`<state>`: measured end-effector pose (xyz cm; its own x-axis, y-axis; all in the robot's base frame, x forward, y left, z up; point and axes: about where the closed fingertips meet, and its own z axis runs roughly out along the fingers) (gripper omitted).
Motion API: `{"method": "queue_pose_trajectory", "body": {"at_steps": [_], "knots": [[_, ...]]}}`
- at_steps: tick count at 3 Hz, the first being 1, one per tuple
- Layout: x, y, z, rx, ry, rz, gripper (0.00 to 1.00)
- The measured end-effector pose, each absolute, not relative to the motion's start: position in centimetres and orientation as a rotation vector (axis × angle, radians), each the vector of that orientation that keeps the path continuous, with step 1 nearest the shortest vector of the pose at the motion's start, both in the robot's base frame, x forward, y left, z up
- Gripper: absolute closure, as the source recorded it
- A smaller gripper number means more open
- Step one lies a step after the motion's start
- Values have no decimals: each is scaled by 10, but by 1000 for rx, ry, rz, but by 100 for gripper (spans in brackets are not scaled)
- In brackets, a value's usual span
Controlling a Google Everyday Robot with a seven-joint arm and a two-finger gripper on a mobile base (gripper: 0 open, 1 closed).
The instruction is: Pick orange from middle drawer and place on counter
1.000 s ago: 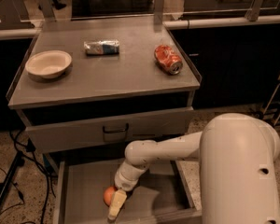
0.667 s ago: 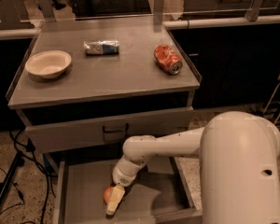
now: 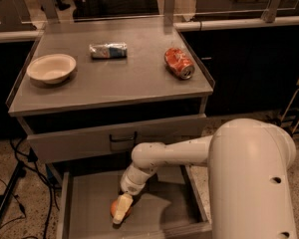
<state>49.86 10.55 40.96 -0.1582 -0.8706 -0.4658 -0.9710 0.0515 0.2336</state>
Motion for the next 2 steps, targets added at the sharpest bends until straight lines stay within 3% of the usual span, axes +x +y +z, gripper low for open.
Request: {"method": "queue_pose_trajectory", "body": {"at_steps": [2], "knots": [[496,109,409,-1907,2108,735,0]]}}
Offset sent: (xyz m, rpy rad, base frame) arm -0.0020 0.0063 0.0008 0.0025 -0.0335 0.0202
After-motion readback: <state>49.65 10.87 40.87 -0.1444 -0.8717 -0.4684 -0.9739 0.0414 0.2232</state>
